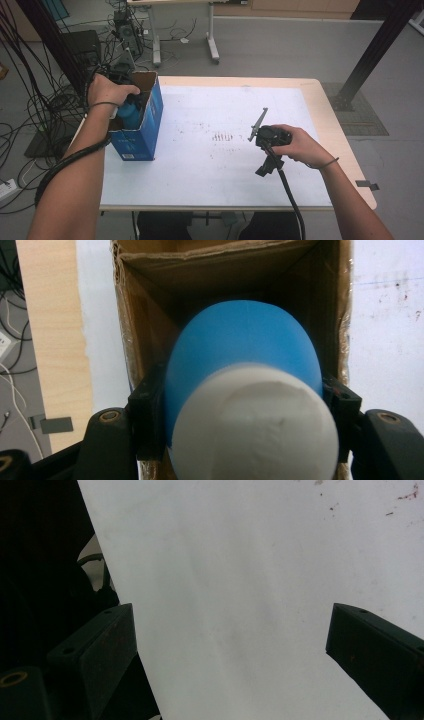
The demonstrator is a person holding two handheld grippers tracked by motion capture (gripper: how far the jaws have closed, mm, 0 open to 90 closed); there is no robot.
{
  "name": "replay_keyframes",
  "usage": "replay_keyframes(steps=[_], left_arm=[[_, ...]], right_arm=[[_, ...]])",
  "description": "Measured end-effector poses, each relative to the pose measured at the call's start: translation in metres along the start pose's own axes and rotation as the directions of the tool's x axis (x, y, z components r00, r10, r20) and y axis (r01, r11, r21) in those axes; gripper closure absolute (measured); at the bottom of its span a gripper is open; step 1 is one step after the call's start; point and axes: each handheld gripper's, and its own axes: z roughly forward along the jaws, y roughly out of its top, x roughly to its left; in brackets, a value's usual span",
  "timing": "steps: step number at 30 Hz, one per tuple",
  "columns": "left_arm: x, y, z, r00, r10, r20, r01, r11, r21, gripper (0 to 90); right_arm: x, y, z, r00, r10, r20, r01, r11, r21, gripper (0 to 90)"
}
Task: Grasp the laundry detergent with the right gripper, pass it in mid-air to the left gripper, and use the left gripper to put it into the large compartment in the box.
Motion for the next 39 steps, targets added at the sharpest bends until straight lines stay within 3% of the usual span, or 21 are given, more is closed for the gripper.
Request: replay_keyframes(steps=[24, 39], left_arm=[[-0.001, -0.005, 0.021, 1.0000, 0.005, 0.000, -0.005, 0.9991, 0.042, 37.9], [-0.001, -0.006, 0.023, 1.0000, 0.007, 0.001, -0.007, 0.9991, 0.042, 37.8]], right_arm=[[0.001, -0.001, 0.000, 1.0000, 0.001, 0.001, -0.001, 1.000, 0.003, 6.1], [0.001, 0.000, 0.000, 1.0000, 0.002, 0.003, -0.002, 1.000, 0.007, 6.1]])
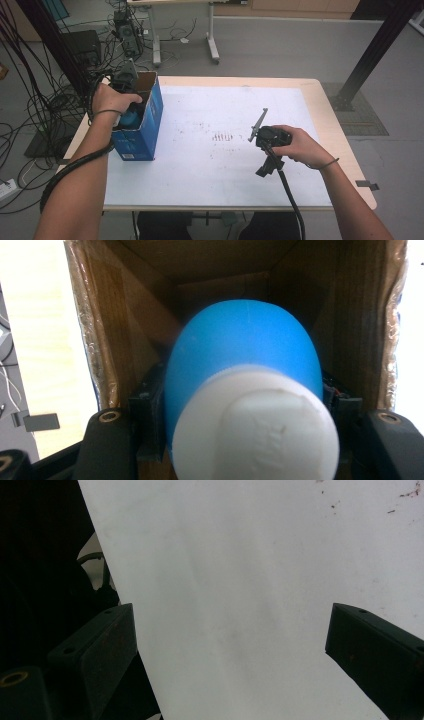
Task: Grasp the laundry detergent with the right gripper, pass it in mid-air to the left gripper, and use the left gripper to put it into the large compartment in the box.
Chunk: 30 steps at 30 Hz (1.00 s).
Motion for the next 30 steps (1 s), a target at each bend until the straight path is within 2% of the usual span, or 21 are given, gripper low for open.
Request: replay_keyframes(steps=[30], left_arm=[[0.0038, -0.0013, 0.0004, 0.9996, -0.023, 0.016, 0.023, 0.9997, -0.006, 37.8]], right_arm=[[0.0000, 0.0021, 0.0012, 1.0000, -0.008, -0.001, 0.008, 1.000, 0.001, 6.1]])
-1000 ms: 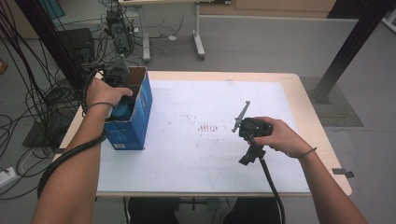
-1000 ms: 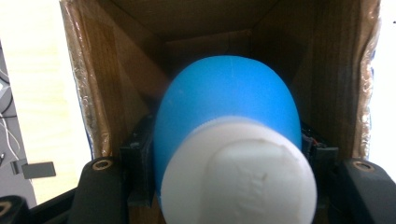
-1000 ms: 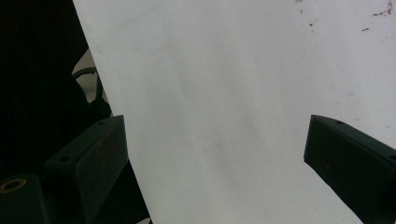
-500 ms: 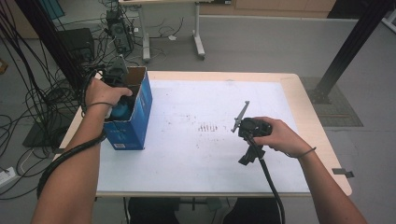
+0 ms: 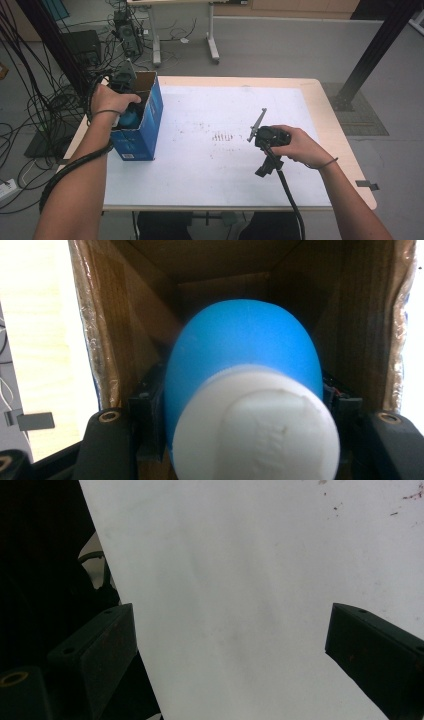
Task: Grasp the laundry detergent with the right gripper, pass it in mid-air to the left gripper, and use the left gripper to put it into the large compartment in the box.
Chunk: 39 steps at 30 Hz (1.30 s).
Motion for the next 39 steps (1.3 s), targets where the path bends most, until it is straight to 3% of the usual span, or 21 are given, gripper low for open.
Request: replay_keyframes(steps=[39], left_arm=[[-0.0006, -0.0001, 0.0002, 1.0000, -0.005, -0.001, 0.005, 1.0000, -0.003, 37.8]], right_arm=[[-0.0016, -0.0009, -0.0020, 1.0000, 0.006, -0.004, -0.006, 1.000, 0.000, 6.1]])
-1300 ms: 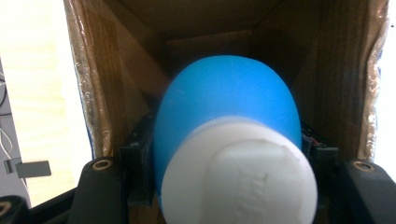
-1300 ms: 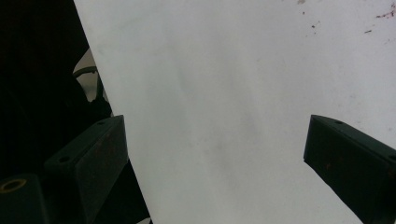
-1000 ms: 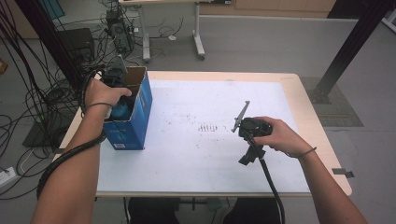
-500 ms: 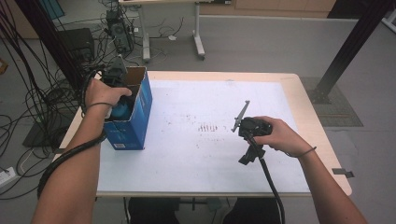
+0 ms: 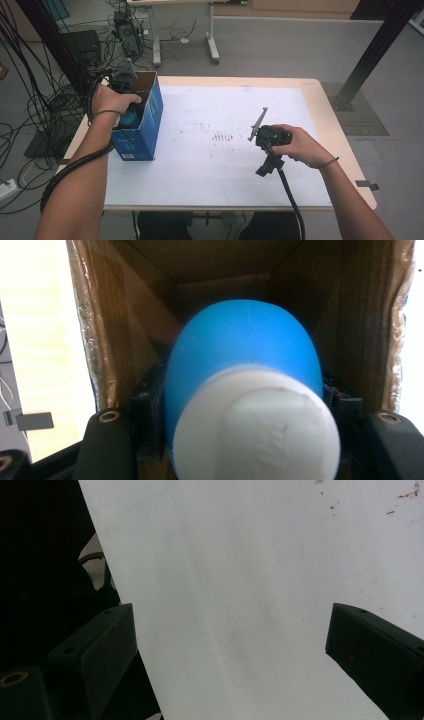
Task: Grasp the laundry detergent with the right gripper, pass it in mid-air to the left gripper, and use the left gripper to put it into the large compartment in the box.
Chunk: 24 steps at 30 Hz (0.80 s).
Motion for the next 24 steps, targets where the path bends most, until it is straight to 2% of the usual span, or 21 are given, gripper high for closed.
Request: replay_keyframes(steps=[24], left_arm=[[0.0007, 0.0002, 0.0001, 1.0000, -0.006, 0.001, 0.006, 1.0000, 0.001, 37.8]], right_arm=[[-0.0002, 0.0005, 0.0004, 1.0000, -0.003, -0.002, 0.003, 1.000, -0.001, 6.0]])
